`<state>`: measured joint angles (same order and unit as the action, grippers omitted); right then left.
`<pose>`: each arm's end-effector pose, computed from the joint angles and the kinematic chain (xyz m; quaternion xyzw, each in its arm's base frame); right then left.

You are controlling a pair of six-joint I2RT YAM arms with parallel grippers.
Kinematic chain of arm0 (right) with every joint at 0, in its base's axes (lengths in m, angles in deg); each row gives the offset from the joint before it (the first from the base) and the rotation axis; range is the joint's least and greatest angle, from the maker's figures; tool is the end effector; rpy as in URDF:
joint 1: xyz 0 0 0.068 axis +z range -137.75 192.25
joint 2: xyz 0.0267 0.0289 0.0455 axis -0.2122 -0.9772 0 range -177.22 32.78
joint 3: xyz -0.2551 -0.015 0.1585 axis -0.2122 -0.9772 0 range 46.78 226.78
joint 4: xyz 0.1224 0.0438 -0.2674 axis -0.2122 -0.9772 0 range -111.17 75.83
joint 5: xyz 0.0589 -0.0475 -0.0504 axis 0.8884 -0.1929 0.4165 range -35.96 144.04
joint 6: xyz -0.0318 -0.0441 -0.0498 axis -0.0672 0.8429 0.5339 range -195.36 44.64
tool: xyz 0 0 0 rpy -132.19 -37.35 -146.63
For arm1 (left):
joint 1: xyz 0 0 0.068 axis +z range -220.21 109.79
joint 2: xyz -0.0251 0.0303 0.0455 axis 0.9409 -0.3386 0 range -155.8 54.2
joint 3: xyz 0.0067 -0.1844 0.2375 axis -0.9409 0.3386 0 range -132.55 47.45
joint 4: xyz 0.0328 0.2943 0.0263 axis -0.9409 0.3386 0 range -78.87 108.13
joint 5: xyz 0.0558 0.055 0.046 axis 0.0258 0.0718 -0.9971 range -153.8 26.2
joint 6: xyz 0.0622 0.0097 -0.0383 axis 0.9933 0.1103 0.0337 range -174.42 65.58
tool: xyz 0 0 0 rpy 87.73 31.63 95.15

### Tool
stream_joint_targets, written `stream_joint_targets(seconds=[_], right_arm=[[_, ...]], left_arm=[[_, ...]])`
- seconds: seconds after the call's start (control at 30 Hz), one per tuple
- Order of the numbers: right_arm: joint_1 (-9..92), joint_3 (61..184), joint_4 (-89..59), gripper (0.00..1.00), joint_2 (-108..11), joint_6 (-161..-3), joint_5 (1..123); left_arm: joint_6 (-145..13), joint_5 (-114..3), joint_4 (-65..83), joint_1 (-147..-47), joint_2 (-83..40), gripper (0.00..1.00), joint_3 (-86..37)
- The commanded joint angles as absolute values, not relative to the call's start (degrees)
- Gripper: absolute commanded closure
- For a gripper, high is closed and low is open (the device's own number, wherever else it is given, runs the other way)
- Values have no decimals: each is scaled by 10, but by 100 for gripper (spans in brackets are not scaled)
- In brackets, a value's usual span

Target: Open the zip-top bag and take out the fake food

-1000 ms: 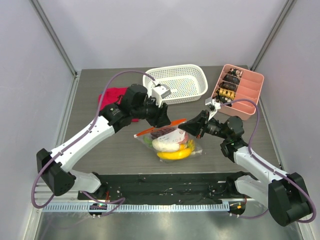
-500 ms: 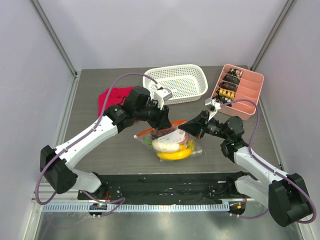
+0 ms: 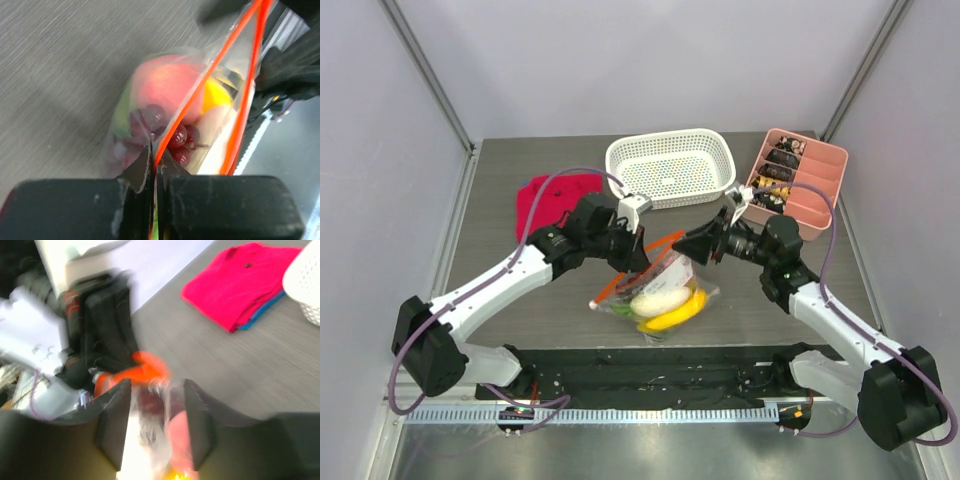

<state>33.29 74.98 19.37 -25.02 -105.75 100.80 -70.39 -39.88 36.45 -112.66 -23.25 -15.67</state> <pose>0.2224 0.1337 0.2817 -0.2380 0.6479 0.5351 0.4871 0.2382 -0.2517 0.3043 0.2886 0.8416 -0.3668 0.2717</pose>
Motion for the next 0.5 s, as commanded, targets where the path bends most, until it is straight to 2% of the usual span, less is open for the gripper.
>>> stream_joint_targets(seconds=[0.0,0.03,0.07,0.17,0.33,0.47], right_arm=[[340,891,-87,31,-252,-1061,841],[343,911,-138,26,-253,-1067,807],[346,954,-249,25,-256,-1063,760],[355,1025,-400,20,-263,-1074,684],[373,1041,-498,19,-187,-1108,547],[389,1027,-547,21,-153,-1113,573]], left_arm=[[-828,-397,301,-1124,-163,100,-150],[-872,-394,285,-1127,-164,100,-150],[-889,-395,267,-1132,-167,100,-150],[-950,-426,238,-1143,-178,100,-150],[-1001,-476,169,-1156,-165,100,-111],[-1003,-474,157,-1159,-161,100,-104]])
